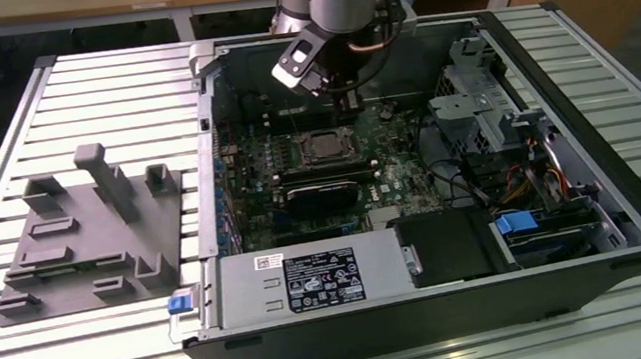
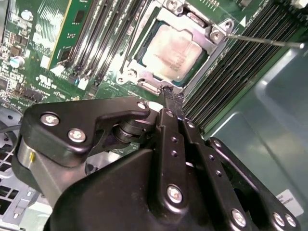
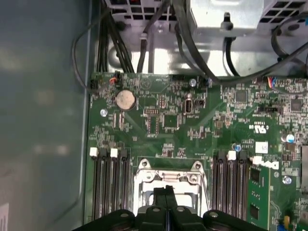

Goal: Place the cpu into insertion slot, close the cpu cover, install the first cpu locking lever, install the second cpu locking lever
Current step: 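Close the cpu cover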

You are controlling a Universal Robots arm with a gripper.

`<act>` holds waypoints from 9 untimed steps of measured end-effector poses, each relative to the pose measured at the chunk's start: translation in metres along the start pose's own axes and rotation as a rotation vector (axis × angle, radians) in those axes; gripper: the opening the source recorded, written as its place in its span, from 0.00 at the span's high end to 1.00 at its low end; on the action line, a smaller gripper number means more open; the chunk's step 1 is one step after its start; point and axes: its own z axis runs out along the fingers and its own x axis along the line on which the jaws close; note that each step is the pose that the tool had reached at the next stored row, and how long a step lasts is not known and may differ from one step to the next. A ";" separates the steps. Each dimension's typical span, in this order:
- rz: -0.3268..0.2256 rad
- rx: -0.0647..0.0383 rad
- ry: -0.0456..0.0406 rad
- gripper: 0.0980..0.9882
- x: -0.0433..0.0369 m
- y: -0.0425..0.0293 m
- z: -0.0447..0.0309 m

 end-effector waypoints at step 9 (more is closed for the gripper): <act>0.000 0.000 0.0000 0.99 0.0001 -0.0083 0.0007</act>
